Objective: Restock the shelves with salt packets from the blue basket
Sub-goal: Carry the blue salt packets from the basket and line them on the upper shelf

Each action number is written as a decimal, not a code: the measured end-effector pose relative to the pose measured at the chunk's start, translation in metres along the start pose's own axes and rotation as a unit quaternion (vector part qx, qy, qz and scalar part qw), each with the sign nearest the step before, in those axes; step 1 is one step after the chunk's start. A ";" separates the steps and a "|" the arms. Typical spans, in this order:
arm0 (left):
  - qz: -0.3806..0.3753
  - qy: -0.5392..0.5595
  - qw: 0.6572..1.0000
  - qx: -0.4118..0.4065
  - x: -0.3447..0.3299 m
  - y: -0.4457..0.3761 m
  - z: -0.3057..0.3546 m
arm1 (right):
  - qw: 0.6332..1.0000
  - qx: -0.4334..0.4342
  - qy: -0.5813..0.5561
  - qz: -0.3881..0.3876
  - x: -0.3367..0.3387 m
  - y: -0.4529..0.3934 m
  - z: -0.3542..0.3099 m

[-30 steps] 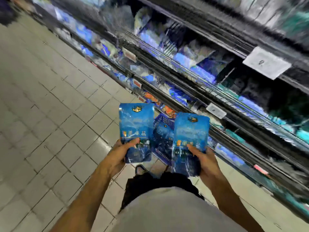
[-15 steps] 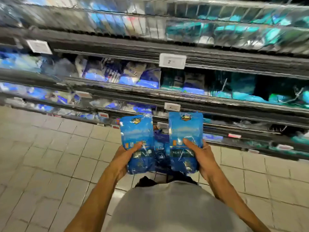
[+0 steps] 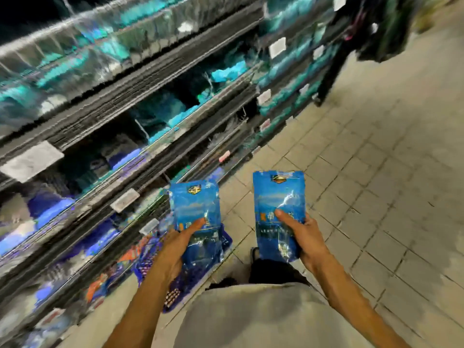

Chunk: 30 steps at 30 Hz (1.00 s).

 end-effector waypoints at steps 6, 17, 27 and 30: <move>-0.121 -0.096 0.988 -0.025 -0.121 -0.033 0.020 | 0.991 0.038 -0.075 0.104 0.096 0.022 -0.018; -0.204 -0.131 0.970 -0.003 -0.335 -0.070 0.016 | 0.980 0.061 -0.088 0.167 0.261 0.006 -0.089; -0.222 -0.136 0.965 -0.002 -0.448 -0.115 0.049 | 0.978 0.065 -0.110 0.163 0.336 -0.058 -0.155; -0.213 -0.141 0.967 -0.007 -0.474 -0.144 0.065 | 0.978 0.065 -0.112 0.163 0.351 -0.089 -0.178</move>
Point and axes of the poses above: each hand's wrist, its own y-axis away from the middle knuckle, its own x-axis out of the back of the hand, z = x × y, the point moved 6 cm from there along -y, towards the middle knuckle, and after that the axes turned 5 degrees about -z, right-handed, at the moved point
